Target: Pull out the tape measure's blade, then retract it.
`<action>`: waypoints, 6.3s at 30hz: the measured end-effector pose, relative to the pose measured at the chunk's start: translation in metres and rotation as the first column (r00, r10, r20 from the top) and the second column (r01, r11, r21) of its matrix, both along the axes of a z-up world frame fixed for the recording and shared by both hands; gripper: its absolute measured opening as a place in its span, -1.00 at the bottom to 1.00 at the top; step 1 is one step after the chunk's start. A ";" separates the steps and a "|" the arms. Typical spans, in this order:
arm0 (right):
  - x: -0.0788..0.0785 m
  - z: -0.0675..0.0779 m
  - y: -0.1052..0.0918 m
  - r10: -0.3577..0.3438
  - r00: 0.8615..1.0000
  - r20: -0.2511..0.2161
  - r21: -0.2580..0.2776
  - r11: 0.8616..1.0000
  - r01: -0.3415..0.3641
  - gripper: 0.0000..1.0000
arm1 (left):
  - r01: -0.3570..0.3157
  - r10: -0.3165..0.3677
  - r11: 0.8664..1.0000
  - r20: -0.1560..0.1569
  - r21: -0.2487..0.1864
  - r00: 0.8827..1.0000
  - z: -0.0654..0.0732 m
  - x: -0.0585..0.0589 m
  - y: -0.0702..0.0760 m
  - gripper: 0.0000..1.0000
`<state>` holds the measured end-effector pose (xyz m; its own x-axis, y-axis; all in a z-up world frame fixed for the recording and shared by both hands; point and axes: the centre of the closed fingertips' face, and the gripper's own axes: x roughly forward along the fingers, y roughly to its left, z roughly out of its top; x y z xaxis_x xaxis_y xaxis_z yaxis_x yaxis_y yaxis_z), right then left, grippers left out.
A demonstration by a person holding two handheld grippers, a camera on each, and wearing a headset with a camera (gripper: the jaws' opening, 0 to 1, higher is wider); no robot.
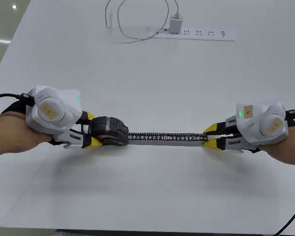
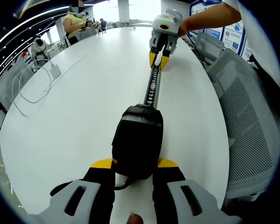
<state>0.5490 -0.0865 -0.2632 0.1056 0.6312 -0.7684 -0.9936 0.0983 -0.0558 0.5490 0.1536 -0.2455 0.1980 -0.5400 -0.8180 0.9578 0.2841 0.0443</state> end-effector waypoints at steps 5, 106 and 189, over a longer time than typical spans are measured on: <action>-0.001 0.002 -0.003 -0.001 1.000 0.000 -0.007 1.000 0.001 -0.85 | 0.000 0.000 1.000 0.001 0.001 1.000 0.000 0.000 0.000 -0.49; 0.000 -0.002 -0.054 -0.044 0.999 -0.018 -0.125 0.991 0.041 -0.78 | -0.006 0.006 1.000 -0.004 0.024 1.000 0.001 0.002 -0.002 -0.45; -0.033 0.055 -0.031 -0.447 0.894 -0.035 0.152 0.881 0.447 0.44 | -0.412 0.447 0.854 0.042 -0.318 0.894 0.056 -0.035 0.020 0.52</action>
